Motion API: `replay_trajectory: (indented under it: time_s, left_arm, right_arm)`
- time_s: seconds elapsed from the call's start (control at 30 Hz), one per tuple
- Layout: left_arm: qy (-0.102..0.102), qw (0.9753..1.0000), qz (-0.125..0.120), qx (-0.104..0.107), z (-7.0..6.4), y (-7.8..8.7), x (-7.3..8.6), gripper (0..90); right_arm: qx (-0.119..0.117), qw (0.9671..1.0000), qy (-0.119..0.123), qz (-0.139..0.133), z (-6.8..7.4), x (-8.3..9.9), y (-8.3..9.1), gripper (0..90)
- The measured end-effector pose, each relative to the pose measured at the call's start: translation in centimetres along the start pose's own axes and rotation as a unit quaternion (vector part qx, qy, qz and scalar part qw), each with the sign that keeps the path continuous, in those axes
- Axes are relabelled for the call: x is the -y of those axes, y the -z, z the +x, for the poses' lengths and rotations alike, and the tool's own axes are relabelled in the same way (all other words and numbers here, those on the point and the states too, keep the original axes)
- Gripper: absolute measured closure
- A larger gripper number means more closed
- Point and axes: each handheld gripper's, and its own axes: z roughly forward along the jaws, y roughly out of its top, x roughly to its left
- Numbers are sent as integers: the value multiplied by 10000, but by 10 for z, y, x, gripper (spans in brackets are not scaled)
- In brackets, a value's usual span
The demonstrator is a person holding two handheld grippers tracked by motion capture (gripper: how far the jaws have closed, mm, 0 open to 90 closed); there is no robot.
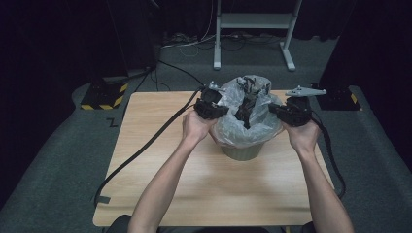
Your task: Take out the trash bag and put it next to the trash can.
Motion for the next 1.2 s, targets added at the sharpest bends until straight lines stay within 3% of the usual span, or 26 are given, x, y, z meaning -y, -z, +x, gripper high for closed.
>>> replay_trajectory:
  time_s: [0.2,0.3,0.4,0.5,0.53,0.57,0.67,0.77,0.8,0.83,0.87,0.9,0.93,1.03,1.07,1.2]
  left_arm:
    - [50,9972,-480,568,-6,5,-3,897]
    - [64,9962,-461,731,-8,0,-3,893]
    - [23,9965,-384,736,-11,-7,-3,821]
    - [58,9979,-295,566,-13,-11,-4,584]
    - [35,9991,-227,368,-14,-12,-5,584]
    - [-27,9997,-161,157,-15,-13,-7,448]
    - [-49,9998,-24,-184,-16,-13,-10,420]
    - [-211,9988,283,-343,-18,-17,-11,509]
    - [-290,9980,387,-417,-20,-20,-11,681]
    - [-357,9972,499,-432,-21,-22,-11,772]
    - [-397,9967,579,-399,-22,-23,-11,772]
    - [-392,9970,577,-349,-23,-24,-11,849]
    - [-377,9976,510,-278,-23,-23,-11,890]
    - [-387,9990,216,32,-26,-18,-13,899]
    - [-395,9990,57,219,-27,-15,-13,899]
    - [-338,9965,-381,667,-30,-7,-16,900]
  right_arm:
    - [-159,9998,-68,-101,-1,-1,1,900]
    - [-266,9993,-118,-219,0,-2,4,900]
    - [-321,9988,-101,-351,1,-6,10,900]
    - [-336,9986,-49,-415,5,-10,12,900]
    - [-336,9986,-49,-415,5,-10,12,900]
    - [-337,9986,-19,-415,7,-11,11,900]
    - [-274,9989,51,-369,8,-11,10,900]
    - [-240,9992,52,-329,8,-10,8,900]
    - [-246,9992,37,-322,8,-10,8,900]
    - [-248,9992,39,-314,8,-10,8,900]
    - [-248,9992,39,-314,8,-10,8,900]
    - [-250,9992,36,-306,8,-10,7,900]
    - [-252,9992,36,-303,8,-10,7,900]
    - [-269,9991,27,-313,8,-10,7,900]
    - [-297,9989,18,-353,8,-10,8,900]
    - [-319,9986,-36,-422,7,-11,10,900]
